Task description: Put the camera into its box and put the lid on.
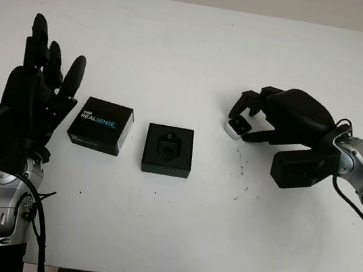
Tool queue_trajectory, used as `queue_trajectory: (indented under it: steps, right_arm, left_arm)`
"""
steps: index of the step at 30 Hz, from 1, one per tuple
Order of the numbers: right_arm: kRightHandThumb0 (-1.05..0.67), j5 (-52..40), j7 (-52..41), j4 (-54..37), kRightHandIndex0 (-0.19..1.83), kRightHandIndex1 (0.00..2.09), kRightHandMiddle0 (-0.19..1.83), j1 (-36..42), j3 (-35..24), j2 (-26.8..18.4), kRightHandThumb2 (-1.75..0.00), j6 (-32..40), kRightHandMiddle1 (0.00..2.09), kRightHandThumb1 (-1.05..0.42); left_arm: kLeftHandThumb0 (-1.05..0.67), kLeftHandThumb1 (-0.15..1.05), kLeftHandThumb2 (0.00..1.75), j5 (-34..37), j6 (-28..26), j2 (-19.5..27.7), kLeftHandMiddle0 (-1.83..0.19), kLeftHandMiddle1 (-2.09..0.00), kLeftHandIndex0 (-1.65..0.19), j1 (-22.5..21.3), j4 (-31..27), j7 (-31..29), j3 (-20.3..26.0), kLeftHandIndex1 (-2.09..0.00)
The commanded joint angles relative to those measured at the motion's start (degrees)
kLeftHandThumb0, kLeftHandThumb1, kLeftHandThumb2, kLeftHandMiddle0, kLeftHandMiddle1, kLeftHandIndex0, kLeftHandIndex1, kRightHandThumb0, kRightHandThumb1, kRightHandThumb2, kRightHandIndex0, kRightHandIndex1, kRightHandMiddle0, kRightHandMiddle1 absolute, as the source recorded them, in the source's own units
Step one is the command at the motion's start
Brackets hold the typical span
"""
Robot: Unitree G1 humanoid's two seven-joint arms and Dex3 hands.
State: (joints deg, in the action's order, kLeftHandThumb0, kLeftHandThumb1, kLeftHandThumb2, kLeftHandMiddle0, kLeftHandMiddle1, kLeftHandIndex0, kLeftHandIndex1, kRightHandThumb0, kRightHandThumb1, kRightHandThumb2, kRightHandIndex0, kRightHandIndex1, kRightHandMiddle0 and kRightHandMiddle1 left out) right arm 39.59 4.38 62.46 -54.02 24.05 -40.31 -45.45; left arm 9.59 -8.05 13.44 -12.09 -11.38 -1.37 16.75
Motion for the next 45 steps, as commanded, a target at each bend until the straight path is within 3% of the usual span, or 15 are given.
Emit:
queue_trajectory:
  steps: [1, 2, 8, 11, 27, 45]
  right_arm:
    - [-0.34, -1.84, -3.32, 0.41, 0.19, 1.23, 0.33, 0.74, -0.65, 0.94, -0.06, 1.40, 1.35, -0.99]
    - [-0.36, -2.80, -4.67, 0.26, 0.14, 1.08, 0.30, 0.89, -1.11, 1.15, -0.06, 2.06, 1.39, -1.01]
    - [-0.41, -7.30, -9.58, 0.38, 0.28, 0.25, 0.29, 1.59, -3.47, 2.23, -0.05, 4.91, 1.45, -1.00]
    - [-0.41, -8.99, -11.08, 0.60, 0.26, 0.14, 0.31, 1.75, -4.46, 2.81, -0.05, 5.96, 1.45, -0.99]
    - [-0.40, -17.30, -19.78, -2.36, 0.16, 0.05, 0.29, 4.93, -9.83, 5.43, -0.05, 13.19, 1.49, -0.98]
    - [-0.47, -29.08, -21.90, -10.23, 0.15, 0.05, 0.29, 13.31, -18.10, 10.12, -0.06, 12.60, 1.52, -1.01]
  left_arm:
    - [-0.44, 1.05, 0.31, 0.00, -0.17, -0.03, 0.11, -0.05, 0.15, 0.72, -0.81, 0.12, 0.21, -0.05]
    - [-0.45, 1.05, 0.31, 0.00, -0.19, -0.02, 0.11, -0.06, 0.15, 0.72, -0.77, 0.14, 0.23, -0.05]
    - [-0.45, 1.05, 0.30, 0.07, -0.27, -0.14, 0.11, -0.06, 0.15, 0.77, -0.85, 0.23, 0.23, -0.06]
    - [-0.45, 1.05, 0.30, 0.20, -0.25, -0.08, 0.11, -0.06, 0.15, 0.79, -0.80, 0.04, 0.23, -0.05]
    - [-0.44, 1.05, 0.33, 0.43, -0.22, 0.09, 0.12, -0.05, 0.17, 1.71, -1.20, -0.47, 0.33, -0.04]
    - [-0.45, 1.05, 0.32, 0.07, -0.37, 0.76, 0.10, -0.06, 0.16, 2.24, -1.23, -1.17, 0.66, -0.05]
